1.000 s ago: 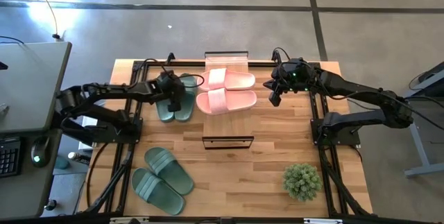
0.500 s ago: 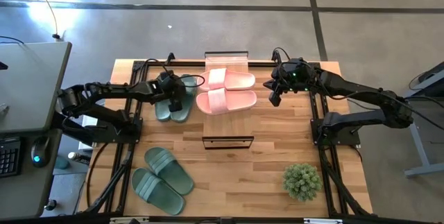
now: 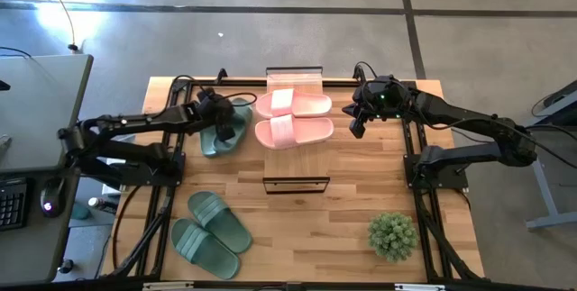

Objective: Pick and place slides into the shelf
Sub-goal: Put the green slide under the shelf

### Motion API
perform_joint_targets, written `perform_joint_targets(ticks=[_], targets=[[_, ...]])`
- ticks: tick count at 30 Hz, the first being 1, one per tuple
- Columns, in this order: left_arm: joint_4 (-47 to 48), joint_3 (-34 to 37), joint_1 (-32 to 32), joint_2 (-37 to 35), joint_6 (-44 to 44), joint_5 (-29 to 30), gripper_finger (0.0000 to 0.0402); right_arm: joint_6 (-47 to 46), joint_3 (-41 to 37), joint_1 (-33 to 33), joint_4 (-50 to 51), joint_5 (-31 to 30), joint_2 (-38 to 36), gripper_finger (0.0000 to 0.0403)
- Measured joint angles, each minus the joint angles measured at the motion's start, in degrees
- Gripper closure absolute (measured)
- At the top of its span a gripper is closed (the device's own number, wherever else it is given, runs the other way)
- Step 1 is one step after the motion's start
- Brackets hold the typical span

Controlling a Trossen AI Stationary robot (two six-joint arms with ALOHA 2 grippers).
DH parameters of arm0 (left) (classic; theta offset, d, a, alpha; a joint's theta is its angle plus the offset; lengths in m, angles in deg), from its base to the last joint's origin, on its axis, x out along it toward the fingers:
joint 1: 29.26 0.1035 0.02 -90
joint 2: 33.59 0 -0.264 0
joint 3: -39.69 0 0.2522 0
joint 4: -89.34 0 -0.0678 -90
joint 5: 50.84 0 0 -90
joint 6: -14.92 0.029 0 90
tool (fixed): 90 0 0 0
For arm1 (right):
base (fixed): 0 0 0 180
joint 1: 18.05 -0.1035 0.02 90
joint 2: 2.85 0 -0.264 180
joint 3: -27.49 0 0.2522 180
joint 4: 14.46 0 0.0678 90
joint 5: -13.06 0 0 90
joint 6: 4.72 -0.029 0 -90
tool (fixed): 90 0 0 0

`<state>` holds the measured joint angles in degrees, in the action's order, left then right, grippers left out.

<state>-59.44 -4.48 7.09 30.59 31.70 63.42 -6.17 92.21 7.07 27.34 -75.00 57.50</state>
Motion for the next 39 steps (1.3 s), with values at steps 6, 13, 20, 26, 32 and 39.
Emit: perform_joint_targets(ticks=[6,13,20,26,32,39], targets=[[0.73,-0.17,-0.01,-4.26,-2.11,0.97,0.0398,0.0,0.0,0.0,0.0,-0.39,0.0,0.0403],[7.19,-6.29,-0.02,-7.93,-2.06,4.58,0.04,0.0,0.0,-0.02,0.0,-0.99,0.0,0.0403],[12.47,-14.62,0.0,-8.47,-0.25,6.46,0.04,0.28,0.0,-0.02,-0.27,-1.95,0.0,0.0403],[12.75,-22.67,-0.02,-8.47,-0.5,5.32,0.0401,4.39,4.58,-0.28,-1.35,1.39,0.0,0.0403],[12.59,-30.59,-0.02,-6.6,-0.53,5.3,0.0401,17.29,16.89,-4.1,-4.2,2.83,1.8,0.0386],[12.3,-40.4,0.0,0.7,1.52,3.23,0.0401,33.37,33.29,-11.88,-5.41,1.37,14.55,0.0312]])
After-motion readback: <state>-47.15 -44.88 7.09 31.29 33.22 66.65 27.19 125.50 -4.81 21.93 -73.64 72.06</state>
